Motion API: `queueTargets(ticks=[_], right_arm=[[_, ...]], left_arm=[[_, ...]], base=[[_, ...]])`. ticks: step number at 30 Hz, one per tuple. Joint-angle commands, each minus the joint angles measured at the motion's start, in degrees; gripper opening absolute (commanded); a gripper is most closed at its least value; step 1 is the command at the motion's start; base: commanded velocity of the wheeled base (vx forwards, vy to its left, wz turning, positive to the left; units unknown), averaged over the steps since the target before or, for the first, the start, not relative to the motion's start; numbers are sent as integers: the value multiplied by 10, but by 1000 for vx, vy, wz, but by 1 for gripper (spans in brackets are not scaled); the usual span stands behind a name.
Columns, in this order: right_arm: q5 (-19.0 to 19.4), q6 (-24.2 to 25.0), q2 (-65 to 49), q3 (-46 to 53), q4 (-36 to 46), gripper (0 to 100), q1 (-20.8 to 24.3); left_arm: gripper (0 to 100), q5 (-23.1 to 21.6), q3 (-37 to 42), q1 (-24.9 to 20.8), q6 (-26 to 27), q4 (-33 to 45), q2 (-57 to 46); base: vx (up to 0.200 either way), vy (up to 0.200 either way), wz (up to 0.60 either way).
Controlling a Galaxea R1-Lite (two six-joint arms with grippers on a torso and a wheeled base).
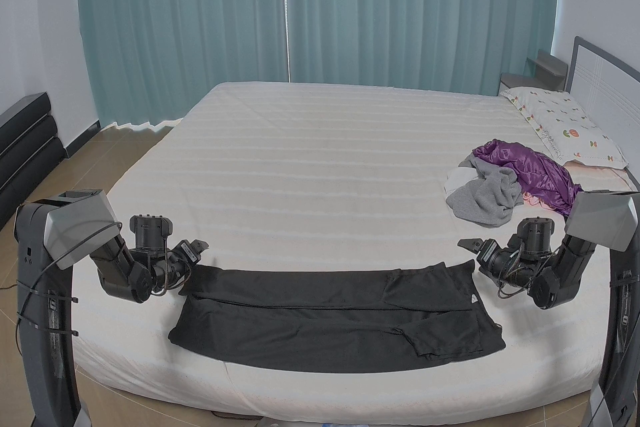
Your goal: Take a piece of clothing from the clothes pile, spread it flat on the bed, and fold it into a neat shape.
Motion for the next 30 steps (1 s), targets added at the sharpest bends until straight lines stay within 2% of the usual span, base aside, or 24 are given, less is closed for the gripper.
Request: queueTargets(ticks=[1, 3, 8, 11, 14, 24, 30], right_arm=[[62, -4, -77, 86, -26, 100, 7], [79, -5, -85, 105, -20, 100, 16], [79, -27, -70, 119, -14, 100, 24], [78, -66, -50, 126, -10, 100, 23], [73, -78, -41, 130, -10, 100, 24], [63, -97, -29, 133, -10, 100, 25], [43, -100, -18, 125, -11, 100, 35]], left_arm=[[100, -3, -5, 15, -40, 2, -21], [100, -6, -5, 18, -49, 2, -25], [100, -8, -5, 25, -50, 1, -26], [100, -8, -5, 29, -50, 1, -26], [100, -8, -5, 29, -50, 1, -26], [100, -8, -4, 28, -50, 1, -24], [100, -8, -5, 29, -50, 1, -24]], base=[[0, 0, 0], [0, 0, 0], [0, 0, 0], [0, 0, 0], [0, 0, 0], [0, 0, 0], [0, 0, 0]])
